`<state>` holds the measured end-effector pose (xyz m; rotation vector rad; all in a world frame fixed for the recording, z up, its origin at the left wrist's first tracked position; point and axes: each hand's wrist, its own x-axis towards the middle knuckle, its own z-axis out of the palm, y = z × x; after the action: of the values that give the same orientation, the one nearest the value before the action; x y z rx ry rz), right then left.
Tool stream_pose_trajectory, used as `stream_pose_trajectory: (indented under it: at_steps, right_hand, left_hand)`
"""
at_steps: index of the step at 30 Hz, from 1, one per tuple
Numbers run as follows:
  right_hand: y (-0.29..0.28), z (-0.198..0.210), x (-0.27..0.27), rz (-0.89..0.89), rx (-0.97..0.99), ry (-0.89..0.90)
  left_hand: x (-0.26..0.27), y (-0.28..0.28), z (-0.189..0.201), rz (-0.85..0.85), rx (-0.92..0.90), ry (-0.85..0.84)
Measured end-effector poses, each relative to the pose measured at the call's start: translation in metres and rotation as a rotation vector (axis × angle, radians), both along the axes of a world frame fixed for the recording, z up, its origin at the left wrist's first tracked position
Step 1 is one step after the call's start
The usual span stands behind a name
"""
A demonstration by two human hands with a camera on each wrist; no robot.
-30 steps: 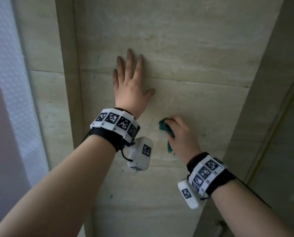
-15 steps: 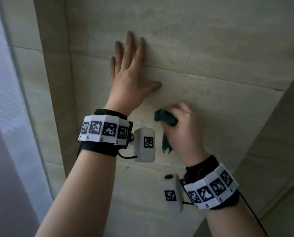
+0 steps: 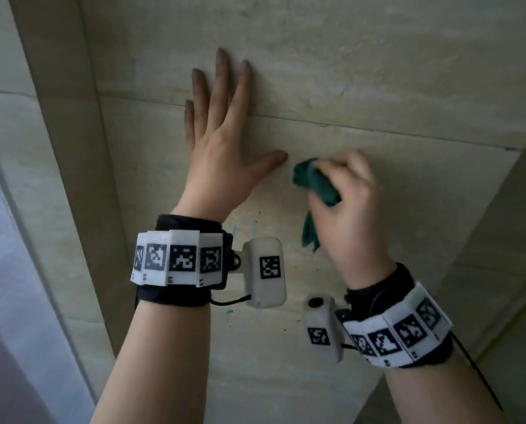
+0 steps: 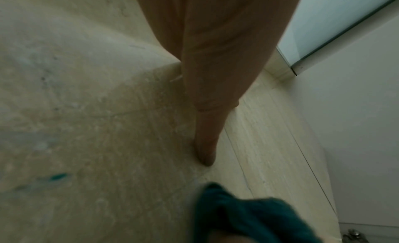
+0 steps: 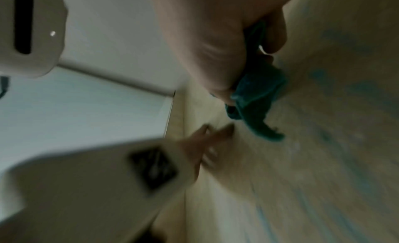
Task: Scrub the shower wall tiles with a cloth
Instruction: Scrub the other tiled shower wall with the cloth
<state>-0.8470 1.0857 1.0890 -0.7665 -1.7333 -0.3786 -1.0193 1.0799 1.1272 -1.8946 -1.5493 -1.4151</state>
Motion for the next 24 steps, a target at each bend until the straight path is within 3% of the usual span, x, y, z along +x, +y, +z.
stream_pose_trajectory:
  at_steps: [3,7,9,15,17,21,24]
  right_hand:
    - [0.001,-0.004,0.004,0.027,-0.053,-0.050]
    - [0.007,0.027,0.039,-0.163,0.098,0.318]
    - [0.007,0.030,0.042,-0.216,0.106,0.415]
    - [-0.001,0.001,0.025,-0.010,-0.061,0.118]
    - [-0.002,0.005,0.032,-0.035,-0.065,0.148]
    - [0.002,0.025,0.045,-0.187,0.024,0.396]
    - [-0.001,0.017,0.033,-0.158,0.011,0.366]
  left_hand:
    - [0.001,0.000,-0.001,-0.006,0.007,0.004]
    - [0.005,0.000,-0.001,-0.023,-0.003,-0.023]
    - [0.006,0.000,-0.001,-0.030,-0.005,-0.030]
    - [0.009,0.001,-0.003,-0.009,0.013,-0.027]
    - [0.013,0.001,-0.005,-0.011,0.009,-0.024]
    - [0.018,0.002,-0.011,-0.017,-0.014,0.002]
    - [0.016,0.002,-0.013,-0.017,-0.013,0.024]
